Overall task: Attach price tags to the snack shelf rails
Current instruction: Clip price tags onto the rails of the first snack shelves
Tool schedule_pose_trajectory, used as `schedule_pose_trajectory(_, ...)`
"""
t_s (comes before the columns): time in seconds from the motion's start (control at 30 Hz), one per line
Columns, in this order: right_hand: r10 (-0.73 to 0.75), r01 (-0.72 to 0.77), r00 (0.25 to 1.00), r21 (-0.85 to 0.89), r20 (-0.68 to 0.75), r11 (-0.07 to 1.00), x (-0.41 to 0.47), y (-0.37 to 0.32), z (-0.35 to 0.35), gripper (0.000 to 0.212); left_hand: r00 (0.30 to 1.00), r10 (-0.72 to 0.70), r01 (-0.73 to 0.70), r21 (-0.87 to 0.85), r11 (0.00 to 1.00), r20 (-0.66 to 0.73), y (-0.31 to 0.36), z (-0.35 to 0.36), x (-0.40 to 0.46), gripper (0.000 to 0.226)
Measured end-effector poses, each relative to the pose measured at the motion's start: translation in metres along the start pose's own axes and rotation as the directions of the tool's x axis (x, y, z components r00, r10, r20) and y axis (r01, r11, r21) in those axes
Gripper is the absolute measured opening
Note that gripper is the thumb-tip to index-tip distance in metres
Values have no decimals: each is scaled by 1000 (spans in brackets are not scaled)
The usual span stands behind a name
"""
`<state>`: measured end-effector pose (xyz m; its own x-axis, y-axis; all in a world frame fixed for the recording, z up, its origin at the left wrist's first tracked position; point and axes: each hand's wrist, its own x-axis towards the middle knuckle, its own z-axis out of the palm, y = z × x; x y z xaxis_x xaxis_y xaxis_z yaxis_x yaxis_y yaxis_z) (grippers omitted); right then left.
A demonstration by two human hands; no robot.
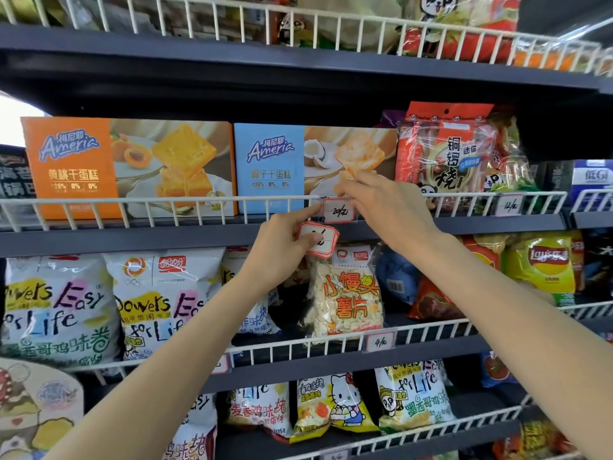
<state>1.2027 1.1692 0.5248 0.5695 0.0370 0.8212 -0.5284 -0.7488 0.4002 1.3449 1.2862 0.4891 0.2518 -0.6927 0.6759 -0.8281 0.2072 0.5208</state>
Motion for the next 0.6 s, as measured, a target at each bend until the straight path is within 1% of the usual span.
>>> schedule_pose_trajectory(0.1, -1, 0, 1000, 50, 22, 999, -2, 2, 5, 35, 1000, 0, 0, 11, 1000, 0, 4, -3, 0, 49)
schedule_pose_trajectory(0.23, 55, -59, 998, 126, 37, 990, -5, 2, 7, 34, 1000, -3, 3, 7, 1000, 8, 10, -7, 0, 47)
schedule_pose_trajectory(0.37, 125, -131, 991, 184, 48, 974, -7, -5, 4, 23, 1000, -7, 7, 21, 1000, -1, 8, -7, 0, 46)
schedule_pose_trajectory(0.43, 140, -142, 990, 199, 23, 970, -9, -10, 6, 23, 1000, -3, 3, 39, 999, -8, 10, -7, -1, 46)
schedule_pose_trajectory(0.6, 154, -135, 986, 218, -71, 966, -12, -16, 8, 20, 999, 11, -10, 14, 1000, -43, 17, -5, -2, 41)
